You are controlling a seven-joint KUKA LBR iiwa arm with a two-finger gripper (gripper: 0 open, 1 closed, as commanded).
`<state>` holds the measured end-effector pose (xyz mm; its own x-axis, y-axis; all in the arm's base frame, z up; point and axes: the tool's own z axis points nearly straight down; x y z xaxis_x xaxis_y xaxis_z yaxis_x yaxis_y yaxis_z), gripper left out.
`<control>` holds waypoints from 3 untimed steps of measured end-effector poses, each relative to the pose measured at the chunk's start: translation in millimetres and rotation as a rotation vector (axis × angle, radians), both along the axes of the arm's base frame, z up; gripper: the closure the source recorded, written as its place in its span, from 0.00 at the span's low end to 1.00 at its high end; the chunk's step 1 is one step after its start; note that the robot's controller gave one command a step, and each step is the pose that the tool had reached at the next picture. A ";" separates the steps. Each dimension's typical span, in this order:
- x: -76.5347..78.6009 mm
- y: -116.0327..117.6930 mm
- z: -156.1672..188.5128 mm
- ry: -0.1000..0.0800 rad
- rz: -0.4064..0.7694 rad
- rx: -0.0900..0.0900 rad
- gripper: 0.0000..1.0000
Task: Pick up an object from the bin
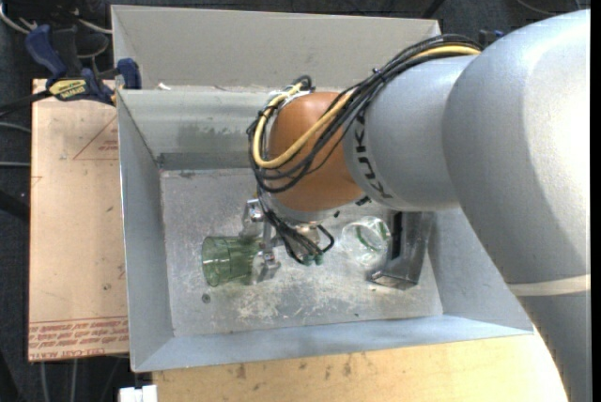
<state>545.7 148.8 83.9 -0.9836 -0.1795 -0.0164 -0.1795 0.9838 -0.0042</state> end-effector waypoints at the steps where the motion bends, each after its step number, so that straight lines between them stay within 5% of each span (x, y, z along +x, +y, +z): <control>1: -0.2 0.1 0.5 0.000 0.000 0.000 1.00; 2: 22.4 6.7 25.8 0.006 0.096 0.003 1.00; 3: 23.0 5.2 26.0 0.029 0.245 -0.001 1.00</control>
Offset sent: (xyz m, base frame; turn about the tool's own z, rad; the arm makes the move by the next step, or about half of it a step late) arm 0.0568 0.0095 -0.0139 -0.2502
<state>568.7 154.1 109.9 -0.9109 -0.4124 0.0115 -0.4124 0.9110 0.0031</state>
